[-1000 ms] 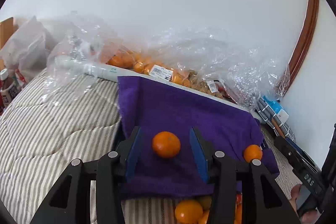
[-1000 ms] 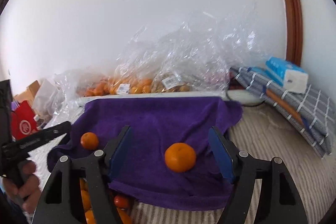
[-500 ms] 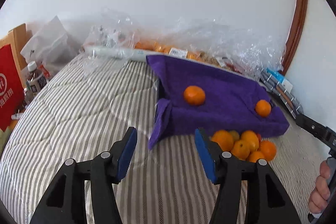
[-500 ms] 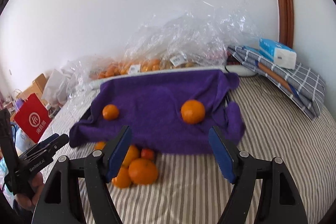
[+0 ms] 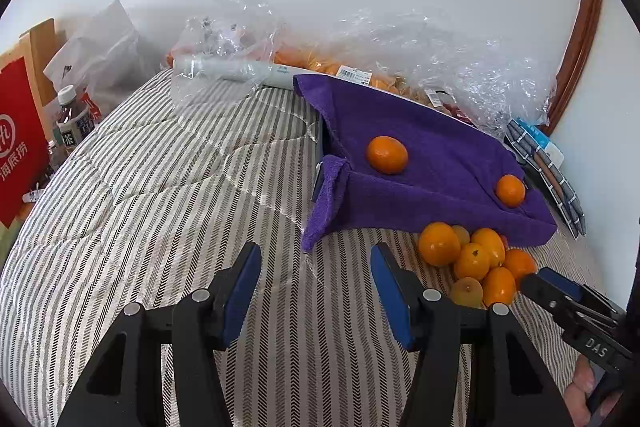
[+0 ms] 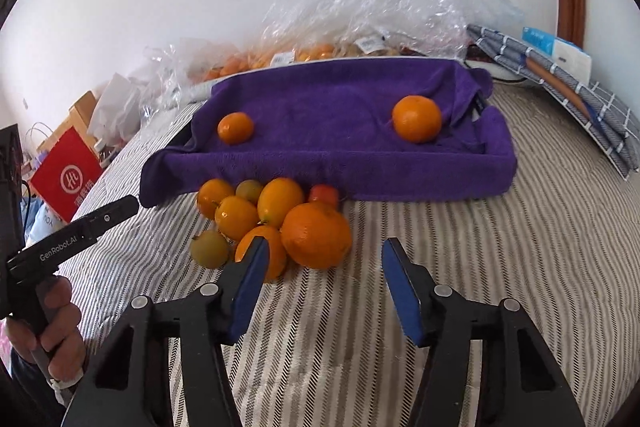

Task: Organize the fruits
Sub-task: 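Lift both open grippers away from the purple towel, then grasp another large orange from the bed with the right gripper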

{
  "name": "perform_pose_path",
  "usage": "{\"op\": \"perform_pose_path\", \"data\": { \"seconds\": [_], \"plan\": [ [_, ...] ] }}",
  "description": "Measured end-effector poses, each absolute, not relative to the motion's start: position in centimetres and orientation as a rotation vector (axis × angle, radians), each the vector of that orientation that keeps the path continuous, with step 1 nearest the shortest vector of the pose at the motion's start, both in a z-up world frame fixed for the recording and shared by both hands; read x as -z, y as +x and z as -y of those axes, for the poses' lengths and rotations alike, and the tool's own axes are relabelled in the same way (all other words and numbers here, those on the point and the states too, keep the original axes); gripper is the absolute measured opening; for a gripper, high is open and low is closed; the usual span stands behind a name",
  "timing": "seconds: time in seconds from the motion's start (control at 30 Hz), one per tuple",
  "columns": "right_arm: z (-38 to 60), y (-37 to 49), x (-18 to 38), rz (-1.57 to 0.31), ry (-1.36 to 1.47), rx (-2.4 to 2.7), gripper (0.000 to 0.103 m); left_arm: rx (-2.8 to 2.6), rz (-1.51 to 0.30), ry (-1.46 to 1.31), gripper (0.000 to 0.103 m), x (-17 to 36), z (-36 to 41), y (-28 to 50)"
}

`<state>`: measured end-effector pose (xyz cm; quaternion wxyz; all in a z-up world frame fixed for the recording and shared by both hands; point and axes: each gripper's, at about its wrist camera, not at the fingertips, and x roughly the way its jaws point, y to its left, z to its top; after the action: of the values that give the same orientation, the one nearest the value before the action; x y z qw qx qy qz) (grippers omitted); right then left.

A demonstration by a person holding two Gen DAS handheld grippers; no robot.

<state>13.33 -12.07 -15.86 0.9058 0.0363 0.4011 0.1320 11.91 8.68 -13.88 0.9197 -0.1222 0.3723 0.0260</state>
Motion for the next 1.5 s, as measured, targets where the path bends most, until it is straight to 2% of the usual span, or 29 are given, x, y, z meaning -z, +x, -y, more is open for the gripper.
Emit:
{"op": "perform_pose_path", "data": {
  "seconds": [0.5,0.63,0.8,0.97,1.23,1.37,1.5],
  "plan": [
    [13.2,15.5,16.9,-0.900,0.195,-0.397,0.058,-0.016,-0.780,-0.232,0.055,14.0,-8.1,12.3],
    [13.9,15.7,17.2,-0.910,0.245,-0.432,0.042,-0.011,-0.788,-0.231,0.057,14.1,-8.1,12.4],
    [15.6,15.8,17.3,-0.900,0.346,-0.424,0.041,-0.020,-0.796,-0.248,0.057,14.2,-8.4,12.4],
    [17.1,14.3,15.8,-0.835,0.199,-0.271,0.041,-0.014,-0.800,-0.238,0.057,14.3,-8.3,12.5],
    [16.2,13.8,16.6,-0.869,-0.006,-0.218,0.043,-0.003,-0.814,-0.244,0.057,14.4,-8.3,12.7],
    [15.7,15.0,17.2,-0.889,-0.028,-0.235,0.045,0.041,-0.825,-0.243,0.058,14.5,-7.9,12.6],
    [15.9,15.1,17.5,-0.901,-0.030,-0.243,0.042,0.139,-0.827,-0.206,0.058,14.4,-6.4,12.3]
  ]
}}
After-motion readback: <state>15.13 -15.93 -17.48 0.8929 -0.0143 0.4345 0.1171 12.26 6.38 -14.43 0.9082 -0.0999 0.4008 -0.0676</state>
